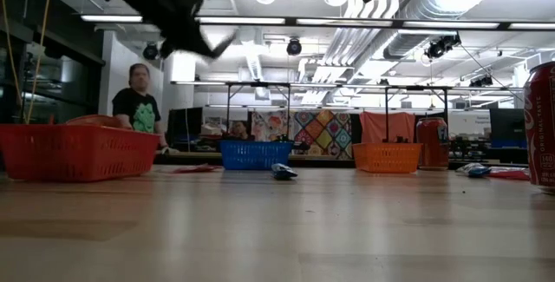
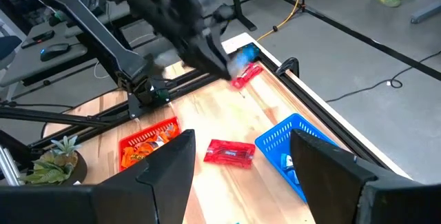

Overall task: Sort candy
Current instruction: Put the white candy pack into the blue basket

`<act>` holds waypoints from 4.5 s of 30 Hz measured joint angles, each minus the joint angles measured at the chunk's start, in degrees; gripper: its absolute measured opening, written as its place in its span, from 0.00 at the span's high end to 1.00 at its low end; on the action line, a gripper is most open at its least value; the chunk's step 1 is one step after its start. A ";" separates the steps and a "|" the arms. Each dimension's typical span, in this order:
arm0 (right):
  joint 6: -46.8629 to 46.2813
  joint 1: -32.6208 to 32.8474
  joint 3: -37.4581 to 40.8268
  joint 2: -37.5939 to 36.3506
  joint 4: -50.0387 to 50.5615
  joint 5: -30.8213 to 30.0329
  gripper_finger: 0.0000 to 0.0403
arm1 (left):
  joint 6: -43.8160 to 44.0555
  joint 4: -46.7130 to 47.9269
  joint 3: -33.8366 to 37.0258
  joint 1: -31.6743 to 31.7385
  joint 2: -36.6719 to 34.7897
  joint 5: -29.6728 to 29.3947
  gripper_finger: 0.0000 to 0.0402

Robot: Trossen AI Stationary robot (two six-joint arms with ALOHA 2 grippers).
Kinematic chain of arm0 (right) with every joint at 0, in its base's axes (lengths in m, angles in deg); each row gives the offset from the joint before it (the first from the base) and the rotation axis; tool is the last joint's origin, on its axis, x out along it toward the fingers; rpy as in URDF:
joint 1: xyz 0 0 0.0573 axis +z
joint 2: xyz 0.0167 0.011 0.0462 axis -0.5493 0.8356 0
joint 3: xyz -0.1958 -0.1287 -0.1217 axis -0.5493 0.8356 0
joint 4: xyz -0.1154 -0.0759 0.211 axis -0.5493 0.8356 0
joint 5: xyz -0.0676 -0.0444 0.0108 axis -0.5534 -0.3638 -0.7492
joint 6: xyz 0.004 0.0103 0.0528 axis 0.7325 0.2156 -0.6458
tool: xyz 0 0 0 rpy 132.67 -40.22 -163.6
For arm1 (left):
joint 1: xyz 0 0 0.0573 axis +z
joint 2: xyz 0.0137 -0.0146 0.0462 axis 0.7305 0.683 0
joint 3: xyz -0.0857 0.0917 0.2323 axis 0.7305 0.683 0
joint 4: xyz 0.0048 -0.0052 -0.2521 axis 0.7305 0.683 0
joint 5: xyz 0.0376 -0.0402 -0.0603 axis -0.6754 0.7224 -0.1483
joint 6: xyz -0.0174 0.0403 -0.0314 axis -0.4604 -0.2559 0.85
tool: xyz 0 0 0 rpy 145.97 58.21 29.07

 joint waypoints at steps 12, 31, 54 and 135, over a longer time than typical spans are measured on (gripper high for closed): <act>0.96 0.00 0.00 -0.02 0.00 -0.91 0.42 | -0.39 -13.90 -5.16 -2.21 6.42 -2.45 0.99; 0.85 -0.02 0.00 -0.02 -0.02 -2.51 0.42 | -18.66 27.70 -36.59 -1.43 44.21 -9.37 0.99; -0.22 0.04 0.00 -0.02 0.20 -2.52 0.42 | -12.96 25.99 -36.60 -3.96 53.86 -14.24 0.73; -47.82 16.94 -0.04 42.79 3.90 -7.19 0.42 | 6.41 -13.39 7.95 -4.64 -22.54 -11.83 0.44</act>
